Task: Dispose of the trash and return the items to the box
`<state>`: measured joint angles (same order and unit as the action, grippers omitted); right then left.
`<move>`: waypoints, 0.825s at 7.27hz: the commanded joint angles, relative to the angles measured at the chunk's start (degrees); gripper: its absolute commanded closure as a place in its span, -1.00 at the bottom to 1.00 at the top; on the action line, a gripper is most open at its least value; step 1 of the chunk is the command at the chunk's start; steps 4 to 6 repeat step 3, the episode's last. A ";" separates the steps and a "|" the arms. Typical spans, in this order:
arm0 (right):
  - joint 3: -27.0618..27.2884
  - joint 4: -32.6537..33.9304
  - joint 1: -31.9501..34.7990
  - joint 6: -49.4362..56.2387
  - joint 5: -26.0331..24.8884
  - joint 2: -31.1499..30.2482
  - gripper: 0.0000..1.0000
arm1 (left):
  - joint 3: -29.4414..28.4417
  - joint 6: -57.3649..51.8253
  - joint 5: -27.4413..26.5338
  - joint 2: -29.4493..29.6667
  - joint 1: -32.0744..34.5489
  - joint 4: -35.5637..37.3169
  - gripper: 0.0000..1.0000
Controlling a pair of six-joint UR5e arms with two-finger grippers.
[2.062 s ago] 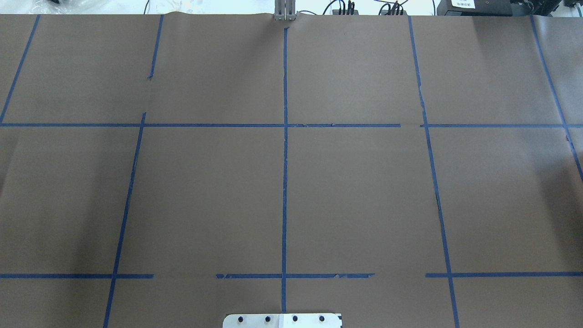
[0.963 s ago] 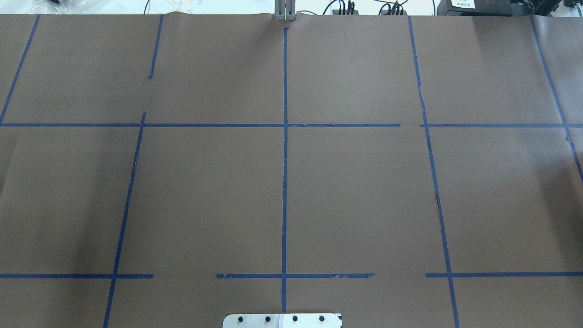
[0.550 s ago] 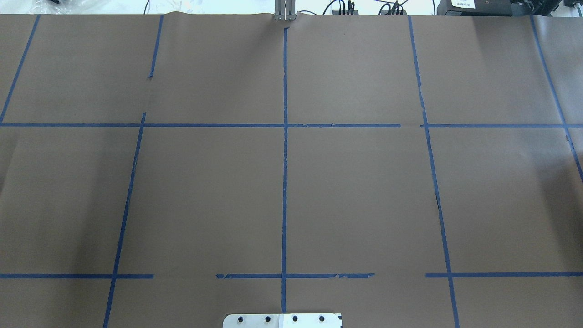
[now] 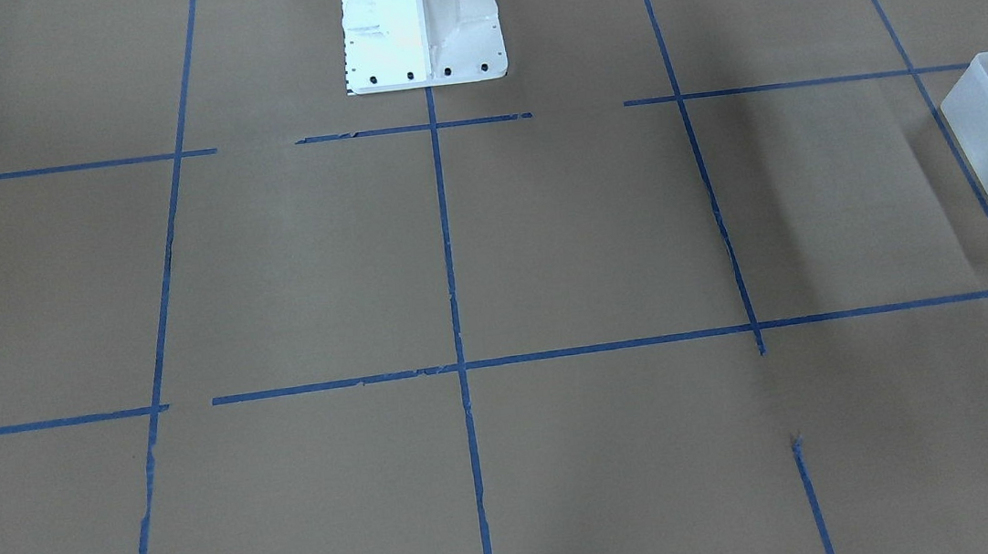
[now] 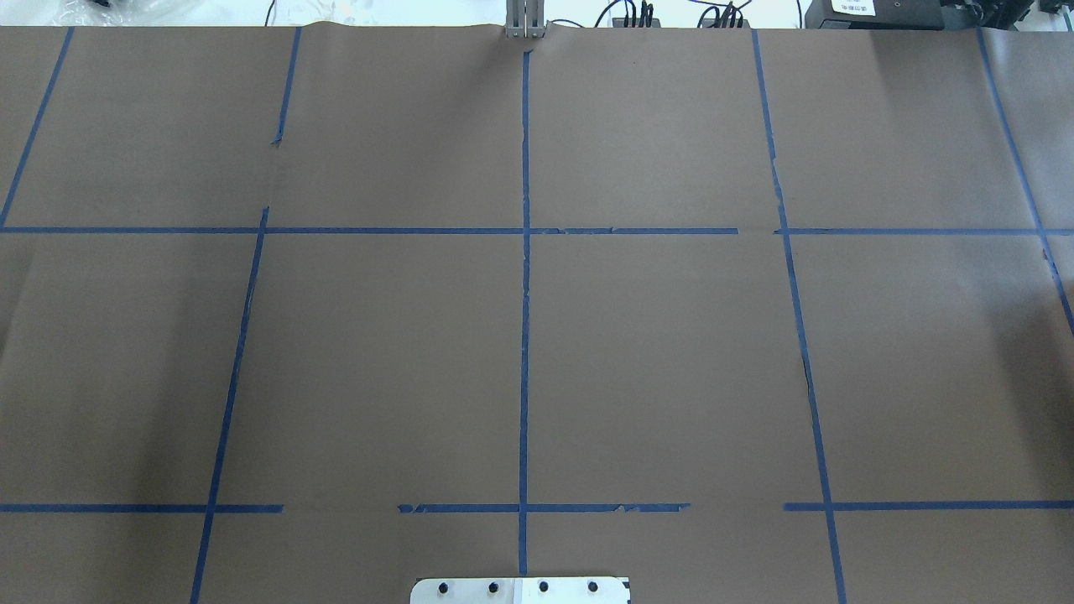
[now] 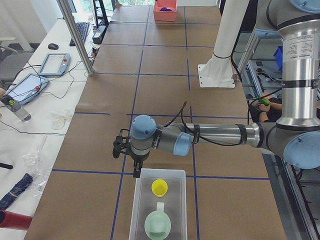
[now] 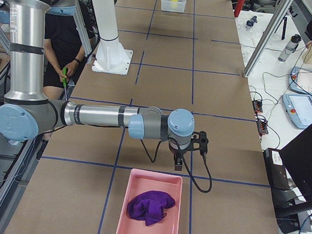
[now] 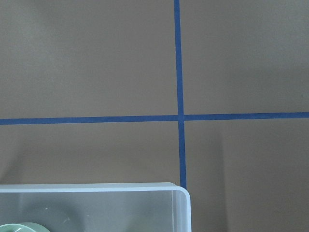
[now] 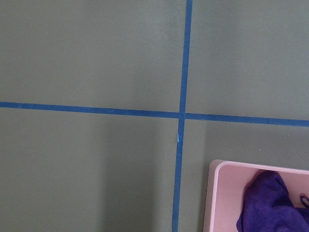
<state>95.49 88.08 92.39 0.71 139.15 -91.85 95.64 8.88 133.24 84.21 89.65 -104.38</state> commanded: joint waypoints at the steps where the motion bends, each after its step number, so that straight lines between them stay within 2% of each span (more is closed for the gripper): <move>1: 0.22 -0.01 -0.02 -0.10 0.06 0.00 -1.00 | 0.07 -0.09 0.00 -0.10 0.00 -0.03 -1.00; 6: 0.22 -0.01 -0.02 -0.10 0.06 0.17 -1.00 | 0.07 -0.09 0.00 -0.01 0.00 -0.03 -1.00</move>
